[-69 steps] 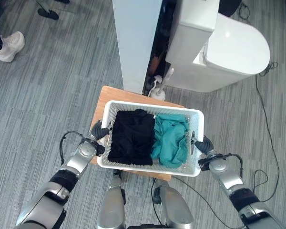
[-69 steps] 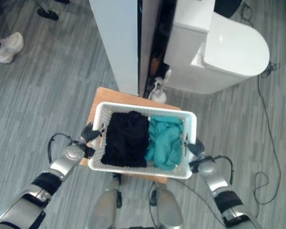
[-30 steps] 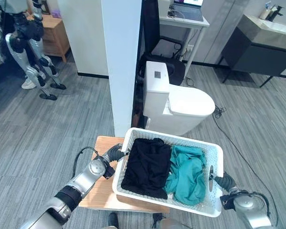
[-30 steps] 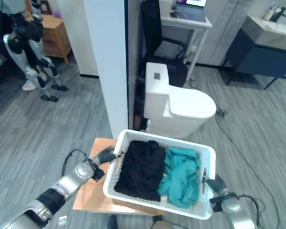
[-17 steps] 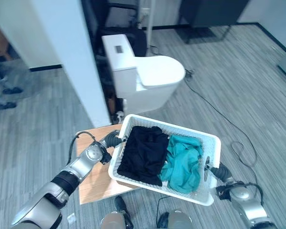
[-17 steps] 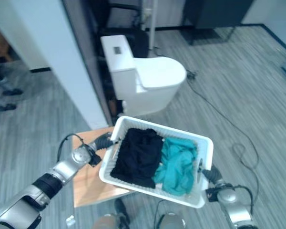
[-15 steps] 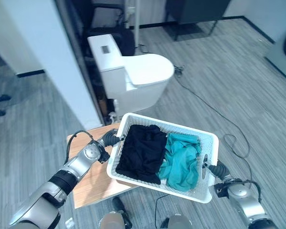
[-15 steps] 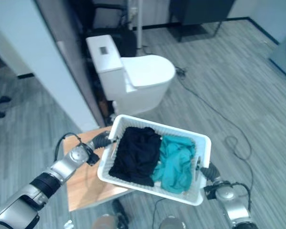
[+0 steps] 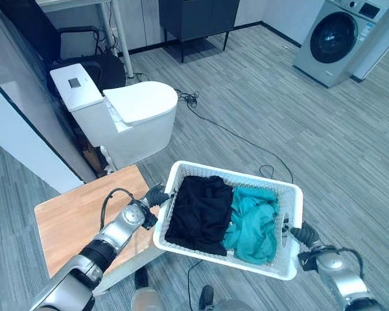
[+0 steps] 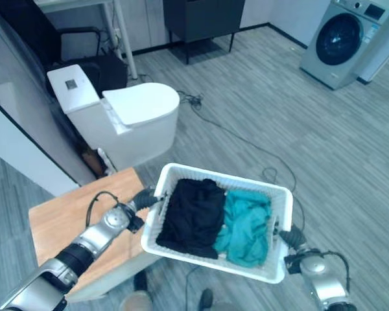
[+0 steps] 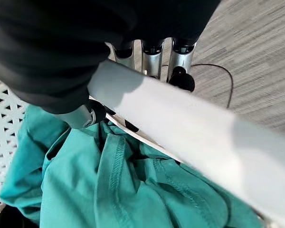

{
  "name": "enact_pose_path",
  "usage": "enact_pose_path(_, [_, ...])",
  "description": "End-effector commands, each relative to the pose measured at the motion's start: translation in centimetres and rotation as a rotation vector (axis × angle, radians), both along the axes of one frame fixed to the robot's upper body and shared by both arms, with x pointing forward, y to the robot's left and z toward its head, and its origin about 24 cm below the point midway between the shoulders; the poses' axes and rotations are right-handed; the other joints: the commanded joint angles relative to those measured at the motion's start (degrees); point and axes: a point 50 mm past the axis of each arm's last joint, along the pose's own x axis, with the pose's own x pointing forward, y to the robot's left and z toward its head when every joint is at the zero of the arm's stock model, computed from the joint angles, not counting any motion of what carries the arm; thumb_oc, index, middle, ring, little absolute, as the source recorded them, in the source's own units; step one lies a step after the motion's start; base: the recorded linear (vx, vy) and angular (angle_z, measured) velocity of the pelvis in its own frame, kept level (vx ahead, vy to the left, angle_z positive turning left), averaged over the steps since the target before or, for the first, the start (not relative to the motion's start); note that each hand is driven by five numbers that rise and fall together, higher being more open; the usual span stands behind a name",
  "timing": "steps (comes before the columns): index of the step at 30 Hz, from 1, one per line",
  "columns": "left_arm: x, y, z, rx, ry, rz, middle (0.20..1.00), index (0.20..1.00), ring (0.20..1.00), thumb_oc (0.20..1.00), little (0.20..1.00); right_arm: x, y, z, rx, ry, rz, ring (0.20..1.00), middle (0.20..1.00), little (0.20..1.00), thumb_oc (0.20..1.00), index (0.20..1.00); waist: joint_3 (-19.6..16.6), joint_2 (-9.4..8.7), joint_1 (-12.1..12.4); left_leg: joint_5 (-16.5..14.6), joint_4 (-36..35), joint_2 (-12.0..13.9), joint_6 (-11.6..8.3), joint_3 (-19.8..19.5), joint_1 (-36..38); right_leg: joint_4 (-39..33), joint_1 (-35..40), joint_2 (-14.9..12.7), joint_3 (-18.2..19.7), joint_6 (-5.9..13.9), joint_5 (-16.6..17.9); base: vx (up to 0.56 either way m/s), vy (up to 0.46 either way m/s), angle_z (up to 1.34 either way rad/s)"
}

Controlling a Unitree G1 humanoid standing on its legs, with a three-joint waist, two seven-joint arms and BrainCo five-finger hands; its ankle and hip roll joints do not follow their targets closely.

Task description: Grab the laundry basket,head to the washer,open it,put in the laundry and shut it.

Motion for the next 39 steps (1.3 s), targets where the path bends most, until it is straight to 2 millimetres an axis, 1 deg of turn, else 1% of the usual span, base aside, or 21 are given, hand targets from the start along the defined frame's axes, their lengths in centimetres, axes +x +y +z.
enact_pose_path(1, [3.6, -1.8, 6.9, -0.212, -0.253, -0.028, 0.200, 0.200, 0.200, 0.200, 0.200, 3.2, -0.2, 5.0, 0.085, -0.243, 0.024, 0.200, 0.200, 0.200, 0.200, 0.200, 0.9, 0.78, 0.8, -13.3, 8.9, -4.2, 5.42, 2.3, -0.7, 0.6, 3.8, -1.2, 0.1, 4.05, -5.4, -0.07, 0.027, -0.56])
enact_pose_path(2, [3.3, -1.3, 6.4, -0.220, -0.239, -0.010, 0.200, 0.200, 0.200, 0.200, 0.200, 3.6, -0.2, 5.0, 0.084, -0.229, 0.035, 0.200, 0.200, 0.200, 0.200, 0.200, 0.4, 1.54, 1.0, -16.4, 12.3, -5.4, 6.09, 1.7, 2.8, 0.1, 3.3, -0.8, 1.6, 4.69, -4.6, -0.06, 0.045, -0.49])
enact_pose_path(3, [3.1, -1.0, 6.2, -0.222, -0.231, 0.001, 0.200, 0.200, 0.200, 0.200, 0.200, 3.7, -0.3, 5.0, 0.089, -0.219, 0.038, 0.200, 0.200, 0.200, 0.200, 0.200, 0.0, 1.96, 0.9, -17.1, 13.5, -5.7, 6.35, 2.0, 4.1, 0.0, 3.0, -0.5, 2.2, 4.91, -3.9, -0.06, 0.044, -0.51])
enact_pose_path(7, [2.9, -0.4, 5.7, -0.211, -0.213, 0.018, 0.200, 0.200, 0.200, 0.200, 0.200, 4.0, -1.0, 5.1, 0.090, -0.205, 0.019, 0.200, 0.200, 0.200, 0.200, 0.200, -1.7, 2.89, 0.3, -17.2, 15.0, -6.2, 6.72, 1.8, 7.1, 0.4, 2.0, 0.3, 2.9, 5.16, -3.1, -0.07, 0.092, -0.44])
enact_pose_path(10, [3.0, 0.1, 5.6, -0.199, -0.210, 0.031, 0.200, 0.200, 0.200, 0.200, 0.200, 4.1, -1.0, 4.7, 0.111, -0.195, 0.001, 0.200, 0.200, 0.200, 0.200, 0.200, -2.5, 3.28, 0.4, -18.9, 9.3, -6.7, 7.07, 0.0, 10.3, 1.7, 1.0, 0.6, 3.6, 5.67, -2.7, -0.10, 0.136, -0.31])
enact_pose_path(12, [3.1, 0.1, 5.7, -0.189, -0.209, 0.025, 0.200, 0.200, 0.200, 0.200, 0.200, 3.7, -1.0, 3.9, 0.130, -0.174, -0.018, 0.200, 0.200, 0.200, 0.200, 0.200, -3.1, 3.21, -0.1, -20.2, 3.9, -6.6, 7.08, 0.7, 13.3, 3.0, -0.1, 0.2, 3.1, 6.07, -2.3, -0.14, 0.188, -0.10])
enact_pose_path(13, [3.2, 0.0, 5.7, -0.176, -0.208, 0.021, 0.200, 0.200, 0.200, 0.200, 0.200, 3.3, -0.9, 3.4, 0.150, -0.162, -0.031, 0.200, 0.200, 0.200, 0.200, 0.200, -3.6, 2.89, -0.5, -22.2, -1.7, -7.0, 7.54, 1.9, 16.2, 3.6, -1.4, -0.5, 2.8, 6.86, -1.2, -0.19, 0.221, 0.06])
enact_pose_path(16, [3.2, 0.2, 5.7, -0.170, -0.209, 0.020, 0.200, 0.200, 0.200, 0.200, 0.200, 3.2, -0.7, 3.0, 0.162, -0.146, -0.027, 0.200, 0.200, 0.200, 0.200, 0.200, -3.5, 2.69, -0.3, -22.7, -5.6, -8.9, 8.52, 2.1, 17.0, 4.1, -5.2, -1.8, 3.1, 9.04, 2.5, -0.26, 0.195, -0.22])
enact_pose_path(17, [3.2, 0.2, 5.6, -0.165, -0.206, 0.020, 0.200, 0.200, 0.200, 0.200, 0.200, 3.4, -0.6, 3.0, 0.163, -0.145, -0.021, 0.200, 0.200, 0.200, 0.200, 0.200, -3.3, 2.64, -0.2, -22.4, -6.0, -9.5, 8.99, 2.1, 16.6, 4.4, -6.3, -2.0, 4.1, 9.71, 3.2, -0.34, 0.159, -0.59])
enact_pose_path(18, [3.4, -0.1, 5.7, -0.160, -0.203, 0.004, 0.200, 0.200, 0.200, 0.200, 0.200, 3.5, -0.8, 3.0, 0.178, -0.147, -0.040, 0.200, 0.200, 0.200, 0.200, 0.200, -2.3, 2.67, -0.7, -21.5, -5.6, -10.4, 9.89, 1.0, 15.0, 7.3, -8.4, -1.9, 8.1, 10.99, 3.9, -0.38, 0.151, -0.70])
enact_pose_path(19, [3.6, -0.6, 5.9, -0.157, -0.208, -0.008, 0.200, 0.200, 0.200, 0.200, 0.200, 3.6, -0.9, 3.2, 0.183, -0.156, -0.046, 0.200, 0.200, 0.200, 0.200, 0.200, -1.7, 2.66, -1.2, -20.8, -5.8, -10.7, 10.29, 0.5, 14.2, 9.9, -9.4, -1.1, 11.0, 11.28, 3.1, -0.48, 0.139, -0.43])
enact_pose_path(20, [3.9, -0.6, 6.3, -0.144, -0.217, -0.012, 0.200, 0.200, 0.200, 0.200, 0.200, 4.1, -0.8, 3.9, 0.198, -0.184, -0.043, 0.200, 0.200, 0.200, 0.200, 0.200, -1.4, 3.07, -1.1, -19.5, -5.6, -10.6, 11.09, 0.8, 12.1, 13.9, -8.5, -1.5, 10.8, 10.20, 0.4, -0.30, 0.063, -0.15])
enact_pose_path(21, [3.9, -0.6, 6.3, -0.144, -0.218, -0.012, 0.200, 0.200, 0.200, 0.200, 0.200, 4.1, -0.8, 3.9, 0.198, -0.184, -0.043, 0.200, 0.200, 0.200, 0.200, 0.200, -1.3, 3.02, -1.1, -19.5, -5.5, -10.7, 11.10, 0.7, 12.1, 14.1, -8.6, -1.6, 10.7, 10.20, 0.2, -0.35, 0.021, 0.05])
enact_pose_path(22, [4.1, -0.6, 6.6, -0.124, -0.217, -0.017, 0.200, 0.200, 0.200, 0.200, 0.200, 4.5, -0.8, 4.5, 0.225, -0.210, -0.040, 0.200, 0.200, 0.200, 0.200, 0.200, -1.6, 3.11, -0.4, -18.1, -5.7, -10.3, 11.53, 0.7, 10.3, 17.2, -6.9, -2.8, 7.6, 9.02, -1.9, -0.21, -0.027, 0.05])
enact_pose_path(25, [4.1, -0.1, 6.8, -0.114, -0.216, -0.011, 0.200, 0.200, 0.200, 0.200, 0.200, 4.8, -0.8, 4.8, 0.239, -0.214, -0.037, 0.200, 0.200, 0.200, 0.200, 0.200, -2.3, 2.66, 0.5, -17.3, -6.2, -10.3, 11.71, 1.1, 9.1, 18.1, -4.9, -3.7, 6.0, 8.54, -3.4, -0.17, -0.058, -0.13])
enact_pose_path(26, [4.2, 0.4, 7.0, -0.109, -0.219, -0.004, 0.200, 0.200, 0.200, 0.200, 0.200, 4.8, -0.9, 5.1, 0.250, -0.220, -0.034, 0.200, 0.200, 0.200, 0.200, 0.200, -3.5, 1.70, 2.0, -16.4, -6.5, -10.7, 11.35, 1.6, 7.9, 15.0, -1.2, -4.3, 5.1, 8.62, -4.6, -0.14, -0.127, -0.28])
enact_pose_path(28, [4.1, 0.9, 7.2, -0.110, -0.227, 0.005, 0.200, 0.200, 0.200, 0.200, 0.200, 4.9, -1.1, 5.7, 0.258, -0.245, -0.038, 0.200, 0.200, 0.200, 0.200, 0.200, -4.3, 0.79, 3.0, -15.9, -6.5, -10.4, 10.69, 2.9, 6.6, 9.0, 1.2, -4.8, 4.8, 8.88, -4.6, -0.18, -0.196, -0.43])
enact_pose_path(31, [4.1, 1.1, 7.6, -0.119, -0.242, 0.011, 0.200, 0.200, 0.200, 0.200, 0.200, 5.4, -0.9, 7.0, 0.263, -0.293, -0.020, 0.200, 0.200, 0.200, 0.200, 0.200, -4.0, -0.06, 3.5, -14.5, -6.0, -9.1, 9.18, 3.6, 4.6, 2.8, 2.7, -3.9, 4.5, 8.28, -4.9, -0.15, -0.237, -0.50])
enact_pose_path(35, [4.4, 0.5, 8.0, -0.123, -0.254, -0.002, 0.200, 0.200, 0.200, 0.200, 0.200, 5.2, -0.6, 7.9, 0.302, -0.339, -0.001, 0.200, 0.200, 0.200, 0.200, 0.200, -2.0, -0.59, 2.6, -12.5, -3.6, -6.0, 6.97, 2.2, 2.8, 2.0, 3.2, -1.4, 3.9, 6.27, -5.6, -0.09, -0.269, 0.05])
enact_pose_path(38, [4.7, -0.4, 8.6, -0.119, -0.270, -0.029, 0.200, 0.200, 0.200, 0.200, 0.200, 4.8, -0.7, 8.2, 0.317, -0.357, -0.004, 0.200, 0.200, 0.200, 0.200, 0.200, 0.1, -0.95, 1.7, -11.5, 3.7, -2.6, 5.91, 1.1, -0.5, 1.8, 4.3, 1.0, 3.5, 4.18, -6.5, -0.02, -0.312, 0.36])
enact_pose_path(39, [4.8, -0.9, 8.7, -0.118, -0.271, -0.043, 0.200, 0.200, 0.200, 0.200, 0.200, 4.6, -0.8, 8.3, 0.320, -0.365, -0.009, 0.200, 0.200, 0.200, 0.200, 0.200, 0.9, -0.81, 1.4, -9.2, 7.7, -0.9, 5.76, 1.0, -2.1, 2.0, 4.6, 2.0, 3.5, 3.34, -6.5, -0.01, -0.313, 0.21])
